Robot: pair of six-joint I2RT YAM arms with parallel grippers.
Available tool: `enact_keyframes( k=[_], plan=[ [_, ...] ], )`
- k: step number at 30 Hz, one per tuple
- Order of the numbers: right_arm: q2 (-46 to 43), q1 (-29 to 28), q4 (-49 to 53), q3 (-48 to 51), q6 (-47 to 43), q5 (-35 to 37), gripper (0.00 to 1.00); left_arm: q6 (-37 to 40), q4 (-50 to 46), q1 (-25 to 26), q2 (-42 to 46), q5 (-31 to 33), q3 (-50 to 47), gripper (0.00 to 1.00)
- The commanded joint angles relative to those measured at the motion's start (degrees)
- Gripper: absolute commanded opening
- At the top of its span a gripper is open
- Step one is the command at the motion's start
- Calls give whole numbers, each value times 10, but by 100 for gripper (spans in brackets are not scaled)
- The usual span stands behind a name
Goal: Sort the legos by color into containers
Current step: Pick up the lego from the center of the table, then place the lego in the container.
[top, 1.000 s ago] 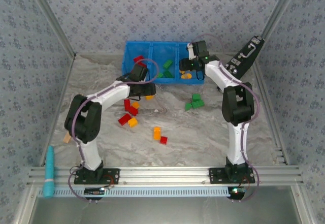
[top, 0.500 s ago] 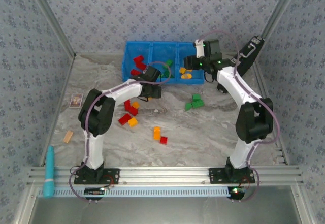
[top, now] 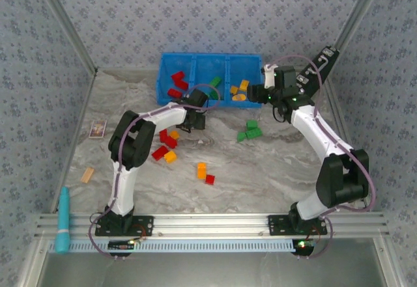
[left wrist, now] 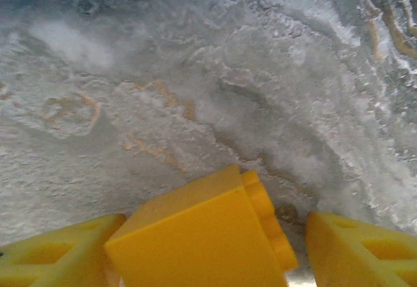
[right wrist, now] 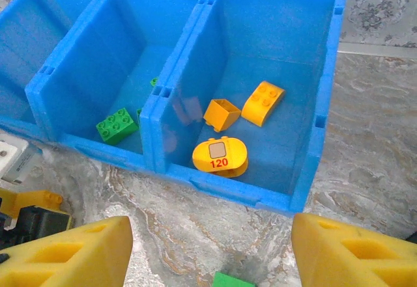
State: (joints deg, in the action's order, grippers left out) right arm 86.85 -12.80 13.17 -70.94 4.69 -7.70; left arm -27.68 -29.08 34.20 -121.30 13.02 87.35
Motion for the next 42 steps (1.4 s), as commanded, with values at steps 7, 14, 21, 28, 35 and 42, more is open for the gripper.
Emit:
enact_keyframes(
  k=[7,14,21,28,35,42],
  plan=[
    [-16,8,10,13,-1,8,67,-1,-8,3,-17,18,28,56],
    [-21,8,16,21,-2,14,67,0,-4,5,-21,1,34,41],
    [-43,13,3,69,8,13,69,8,-12,35,11,-9,55,33],
    [-75,34,0,180,59,6,70,12,-22,77,37,-31,160,32],
    [-108,46,-23,259,123,-34,70,21,7,95,-14,-35,311,31],
    [-95,47,-69,281,110,-52,72,9,65,95,-137,-78,451,31]
  ],
)
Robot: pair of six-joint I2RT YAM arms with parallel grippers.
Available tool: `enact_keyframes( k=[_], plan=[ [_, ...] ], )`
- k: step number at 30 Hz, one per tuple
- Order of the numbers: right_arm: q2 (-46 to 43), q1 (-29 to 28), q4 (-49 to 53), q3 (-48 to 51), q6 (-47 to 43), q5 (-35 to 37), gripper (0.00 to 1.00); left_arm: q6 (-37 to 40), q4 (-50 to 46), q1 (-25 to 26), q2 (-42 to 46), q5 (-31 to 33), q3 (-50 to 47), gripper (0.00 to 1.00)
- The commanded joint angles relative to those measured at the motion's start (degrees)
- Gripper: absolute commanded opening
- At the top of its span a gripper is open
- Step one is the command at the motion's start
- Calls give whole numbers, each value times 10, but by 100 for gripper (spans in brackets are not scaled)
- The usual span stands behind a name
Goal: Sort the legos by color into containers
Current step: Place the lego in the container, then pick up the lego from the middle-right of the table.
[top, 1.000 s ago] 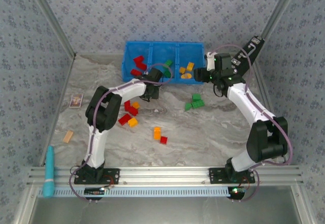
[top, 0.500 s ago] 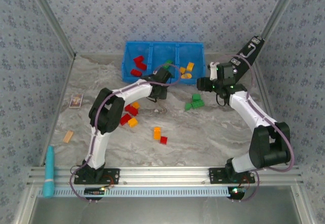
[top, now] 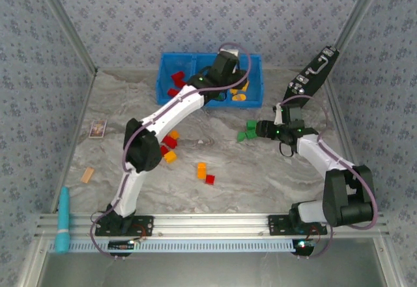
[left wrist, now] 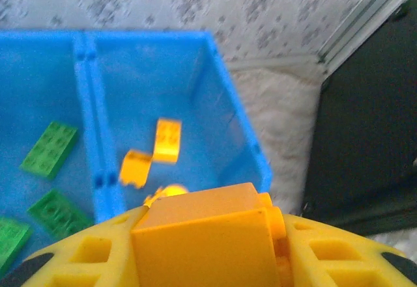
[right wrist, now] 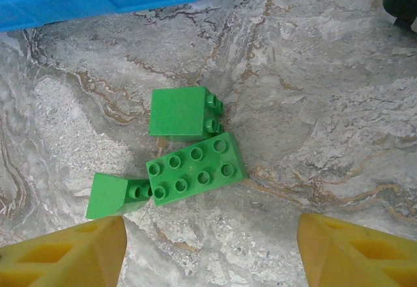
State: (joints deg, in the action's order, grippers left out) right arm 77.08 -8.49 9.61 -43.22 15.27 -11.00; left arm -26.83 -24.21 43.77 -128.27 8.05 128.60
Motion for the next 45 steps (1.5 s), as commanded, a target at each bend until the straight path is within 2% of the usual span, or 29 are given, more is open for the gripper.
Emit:
enact_keyframes(
  k=[1,5,9,13,16,21,22,24,25,34,39,42,45],
  plan=[
    [8,3,-41,5,2,-23,72,0,20,-1,-83,-32,60,31],
    [-4,-1,-102,34,11,-21,72,-2,56,-1,-152,-24,118,35],
    [-14,-12,-96,39,13,-5,72,-12,66,-8,-212,-9,184,35],
    [-15,-19,-90,42,6,-2,72,-28,69,-17,-243,-15,226,39],
    [-9,-22,-87,41,0,-2,72,-37,67,-18,-246,-19,226,45],
    [18,-27,-90,29,-5,-2,72,-42,59,-18,-244,-34,225,63],
    [22,-28,-90,25,-7,-2,72,-40,57,-18,-243,-36,225,70],
    [33,-30,-94,16,-9,-2,72,-37,56,-18,-235,-44,225,98],
    [38,-32,-95,12,-10,-2,72,-34,57,-18,-231,-50,225,100],
    [96,-56,-90,-35,-23,12,72,1,60,-17,-136,-109,221,100],
    [156,-68,-50,-83,-35,59,71,25,14,-17,-62,-148,212,100],
    [187,-76,-18,-115,-36,100,70,58,-20,-17,-2,-143,181,100],
    [211,-78,-14,-133,-29,103,69,110,-60,-17,64,-111,135,100]
  ],
)
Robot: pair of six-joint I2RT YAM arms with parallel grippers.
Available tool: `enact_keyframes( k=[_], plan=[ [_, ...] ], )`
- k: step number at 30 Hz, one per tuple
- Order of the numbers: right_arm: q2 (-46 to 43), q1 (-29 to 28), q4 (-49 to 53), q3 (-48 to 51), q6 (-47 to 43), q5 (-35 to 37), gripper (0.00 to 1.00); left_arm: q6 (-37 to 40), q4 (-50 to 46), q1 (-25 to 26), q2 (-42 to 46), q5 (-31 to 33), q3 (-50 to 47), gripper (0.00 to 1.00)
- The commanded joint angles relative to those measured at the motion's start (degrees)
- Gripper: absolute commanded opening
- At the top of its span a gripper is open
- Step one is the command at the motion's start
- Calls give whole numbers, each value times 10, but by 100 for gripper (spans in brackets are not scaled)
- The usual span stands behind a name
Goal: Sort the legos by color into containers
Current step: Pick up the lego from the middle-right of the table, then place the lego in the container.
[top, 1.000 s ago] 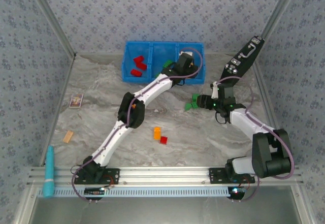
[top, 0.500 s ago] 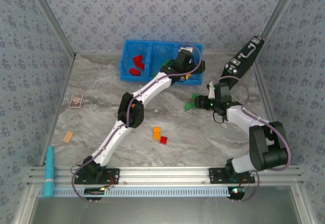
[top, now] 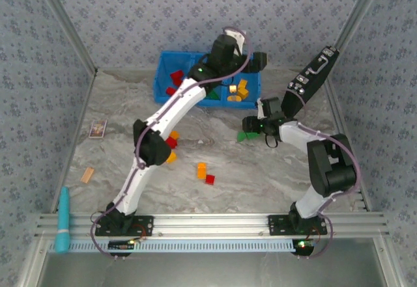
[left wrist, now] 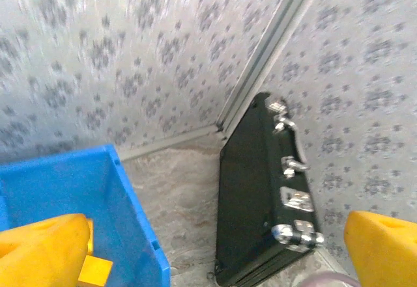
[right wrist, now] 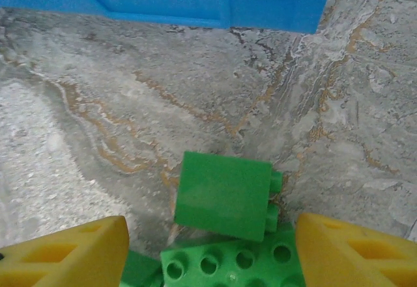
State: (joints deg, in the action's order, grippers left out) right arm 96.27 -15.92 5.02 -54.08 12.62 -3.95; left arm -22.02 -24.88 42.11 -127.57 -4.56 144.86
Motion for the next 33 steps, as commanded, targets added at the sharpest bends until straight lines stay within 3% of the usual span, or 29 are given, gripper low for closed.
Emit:
enact_keyframes(
  k=[1,4,7,12,18,25,33],
  plan=[
    [29,-5,37,-33,-1,32,67,74,-67,-1,78,32,-44,100],
    [57,-10,63,-63,1,44,61,108,-91,-8,160,93,-138,100],
    [72,-15,77,-78,3,52,52,102,-59,-32,265,130,-298,100],
    [81,-20,106,-103,4,64,36,61,-22,-116,446,144,-555,100],
    [43,-34,200,-189,4,89,30,45,-65,-215,619,172,-749,100],
    [62,-102,271,-386,-37,135,30,29,-78,-322,721,93,-885,100],
    [291,-173,387,-736,-132,194,31,46,-82,-370,741,50,-932,100]
  ],
)
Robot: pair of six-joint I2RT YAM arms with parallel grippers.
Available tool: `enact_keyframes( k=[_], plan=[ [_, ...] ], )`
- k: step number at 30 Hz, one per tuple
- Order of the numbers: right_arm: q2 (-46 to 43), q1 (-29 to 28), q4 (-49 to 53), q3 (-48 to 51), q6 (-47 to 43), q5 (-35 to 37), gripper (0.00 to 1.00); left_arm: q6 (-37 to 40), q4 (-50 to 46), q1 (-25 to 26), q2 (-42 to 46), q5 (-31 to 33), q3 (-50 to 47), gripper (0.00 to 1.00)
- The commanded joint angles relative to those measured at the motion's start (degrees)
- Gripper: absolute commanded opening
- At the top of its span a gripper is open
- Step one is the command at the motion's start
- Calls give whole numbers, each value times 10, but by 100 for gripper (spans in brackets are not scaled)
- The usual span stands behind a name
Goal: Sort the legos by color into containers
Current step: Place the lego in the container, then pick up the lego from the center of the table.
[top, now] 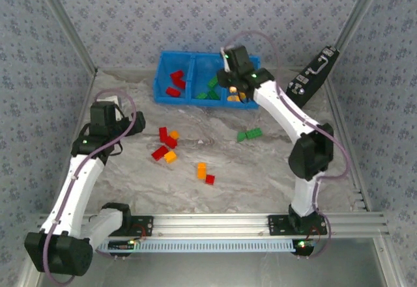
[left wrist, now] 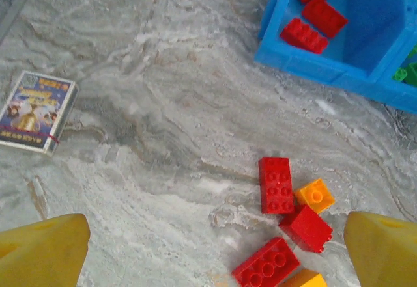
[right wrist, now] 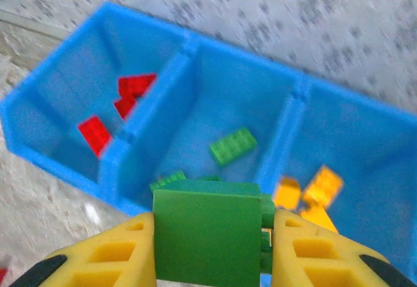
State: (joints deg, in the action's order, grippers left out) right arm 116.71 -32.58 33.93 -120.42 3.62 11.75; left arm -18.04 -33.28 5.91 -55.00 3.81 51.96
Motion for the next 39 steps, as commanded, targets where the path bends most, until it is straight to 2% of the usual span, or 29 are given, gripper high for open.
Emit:
enact_keyframes(
  k=[1,6,8,16,20,22,29,32,39],
  plan=[
    [114,-10,110,-109,-44,36,31,7,4,-9,16,-36,-6,100],
    [241,-12,138,-272,-53,22,33,23,15,-18,17,-22,-21,100],
    [272,-9,138,-307,-53,20,36,25,15,-25,18,-21,-23,100],
    [307,8,93,-299,-24,-55,40,33,19,-45,4,-27,-20,100],
    [305,10,89,-297,-23,-61,53,34,18,-59,-5,-29,-15,100],
    [296,10,89,-293,-29,-62,62,32,21,-63,-11,-34,-13,100],
    [221,20,105,-253,-43,-103,65,11,32,-69,-23,-62,-12,100],
    [154,18,110,-189,-52,-100,65,5,33,-69,-16,-63,-16,100],
    [-75,15,65,132,-28,-54,70,10,22,-69,9,-70,-10,100]
  ],
)
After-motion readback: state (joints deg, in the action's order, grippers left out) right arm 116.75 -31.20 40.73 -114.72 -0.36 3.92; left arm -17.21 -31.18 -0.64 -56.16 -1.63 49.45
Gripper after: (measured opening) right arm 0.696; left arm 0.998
